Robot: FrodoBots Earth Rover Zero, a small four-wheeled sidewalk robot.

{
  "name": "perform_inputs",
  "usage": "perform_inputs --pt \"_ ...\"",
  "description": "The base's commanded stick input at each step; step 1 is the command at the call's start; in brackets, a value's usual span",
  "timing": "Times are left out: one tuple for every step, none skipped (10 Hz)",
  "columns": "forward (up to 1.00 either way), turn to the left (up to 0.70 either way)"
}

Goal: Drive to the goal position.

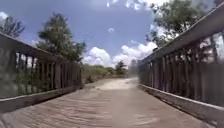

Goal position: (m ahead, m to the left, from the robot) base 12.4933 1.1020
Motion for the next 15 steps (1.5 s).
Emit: perform_inputs --pt "0.45 0.0" --pt "0.45 0.0" --pt "0.45 0.0" --pt "0.45 0.0" --pt "0.45 0.0" --pt "0.45 0.0" --pt "0.45 0.0" --pt "0.45 0.0" --pt "0.45 0.0" --pt "0.45 0.0" --pt "0.45 0.0" --pt "0.45 0.0" --pt "0.45 0.0" --pt "0.45 0.0" --pt "0.45 0.0"
